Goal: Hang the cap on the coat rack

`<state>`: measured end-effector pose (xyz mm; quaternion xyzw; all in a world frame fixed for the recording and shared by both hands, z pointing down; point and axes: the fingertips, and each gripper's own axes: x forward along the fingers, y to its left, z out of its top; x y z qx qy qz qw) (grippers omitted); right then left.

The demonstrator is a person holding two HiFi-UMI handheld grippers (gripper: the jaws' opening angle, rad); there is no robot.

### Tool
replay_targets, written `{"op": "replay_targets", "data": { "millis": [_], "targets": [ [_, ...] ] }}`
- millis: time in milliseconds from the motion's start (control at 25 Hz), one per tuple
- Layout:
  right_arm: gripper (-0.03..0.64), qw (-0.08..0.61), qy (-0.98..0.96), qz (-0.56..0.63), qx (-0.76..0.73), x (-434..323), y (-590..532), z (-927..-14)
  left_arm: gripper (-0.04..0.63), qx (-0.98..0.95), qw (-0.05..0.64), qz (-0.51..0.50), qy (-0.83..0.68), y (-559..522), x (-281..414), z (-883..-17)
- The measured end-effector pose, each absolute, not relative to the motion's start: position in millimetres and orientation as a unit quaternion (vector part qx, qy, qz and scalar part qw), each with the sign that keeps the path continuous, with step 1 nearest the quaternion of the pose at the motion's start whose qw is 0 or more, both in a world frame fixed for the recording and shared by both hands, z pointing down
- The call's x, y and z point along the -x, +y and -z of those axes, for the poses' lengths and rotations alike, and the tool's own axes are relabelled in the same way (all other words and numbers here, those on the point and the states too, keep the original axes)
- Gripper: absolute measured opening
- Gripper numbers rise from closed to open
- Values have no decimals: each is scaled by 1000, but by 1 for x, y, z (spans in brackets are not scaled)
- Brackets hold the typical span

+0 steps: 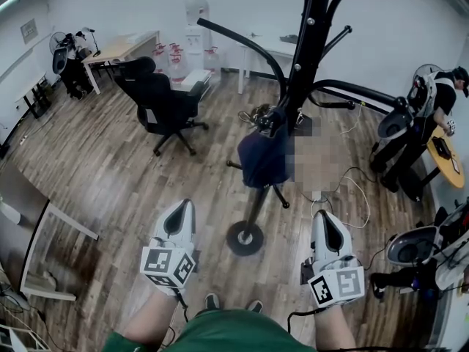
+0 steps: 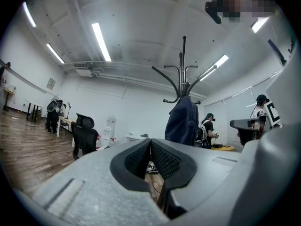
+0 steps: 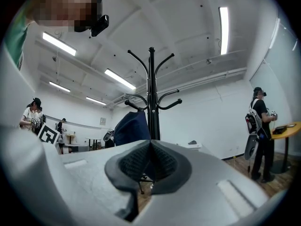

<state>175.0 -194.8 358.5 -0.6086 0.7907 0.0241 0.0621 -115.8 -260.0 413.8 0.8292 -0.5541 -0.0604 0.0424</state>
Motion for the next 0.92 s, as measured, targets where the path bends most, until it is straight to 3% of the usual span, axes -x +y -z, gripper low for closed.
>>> {"op": "replay_targets", "data": {
  "millis": [920],
  "targets": [
    [3, 62, 786, -28, 615, -193, -189, -358, 12, -849, -1, 43, -526, -265, 74, -404]
  ]
}}
